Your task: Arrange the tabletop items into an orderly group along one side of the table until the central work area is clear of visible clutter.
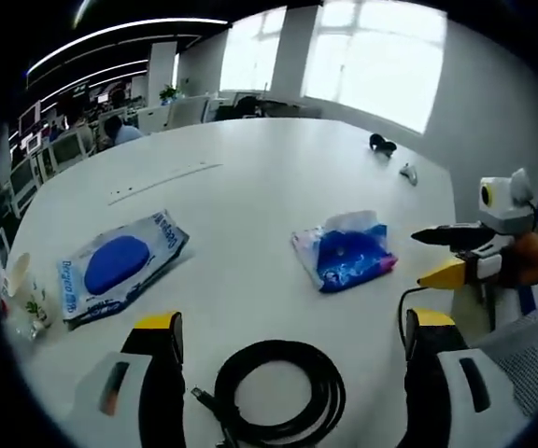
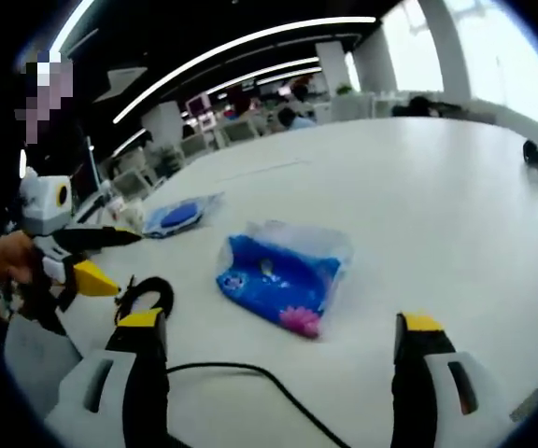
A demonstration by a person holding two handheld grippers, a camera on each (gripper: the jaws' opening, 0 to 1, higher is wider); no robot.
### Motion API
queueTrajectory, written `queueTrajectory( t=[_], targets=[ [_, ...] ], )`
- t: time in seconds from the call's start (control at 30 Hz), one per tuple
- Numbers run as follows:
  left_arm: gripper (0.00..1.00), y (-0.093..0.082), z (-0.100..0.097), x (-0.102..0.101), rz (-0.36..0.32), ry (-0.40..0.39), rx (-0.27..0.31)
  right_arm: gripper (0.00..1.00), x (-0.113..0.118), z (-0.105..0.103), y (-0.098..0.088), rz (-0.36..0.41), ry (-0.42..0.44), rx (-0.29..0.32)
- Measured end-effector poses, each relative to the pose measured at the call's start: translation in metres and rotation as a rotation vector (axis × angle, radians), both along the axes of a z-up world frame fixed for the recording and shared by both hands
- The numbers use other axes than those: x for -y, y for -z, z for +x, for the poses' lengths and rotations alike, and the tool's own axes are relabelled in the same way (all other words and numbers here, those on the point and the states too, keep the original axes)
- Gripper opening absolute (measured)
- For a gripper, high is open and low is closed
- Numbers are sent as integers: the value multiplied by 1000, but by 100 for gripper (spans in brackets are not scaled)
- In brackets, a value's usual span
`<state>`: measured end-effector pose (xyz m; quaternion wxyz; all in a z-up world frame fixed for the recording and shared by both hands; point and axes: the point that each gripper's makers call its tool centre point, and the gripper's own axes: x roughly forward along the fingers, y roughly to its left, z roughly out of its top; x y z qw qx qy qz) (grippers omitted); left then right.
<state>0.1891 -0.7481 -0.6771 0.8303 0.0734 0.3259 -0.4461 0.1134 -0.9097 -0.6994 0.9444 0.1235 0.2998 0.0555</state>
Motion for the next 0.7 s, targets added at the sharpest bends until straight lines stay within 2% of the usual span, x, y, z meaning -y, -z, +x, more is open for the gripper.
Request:
queueTrajectory(
  t=[0.4, 0.7],
  targets=[
    [99, 14, 0, 40, 40, 80, -18, 99, 12, 8, -5, -28, 9, 7],
    [99, 20, 9, 70, 53, 106, -11, 95, 22, 10, 3, -25, 46, -10]
  ],
)
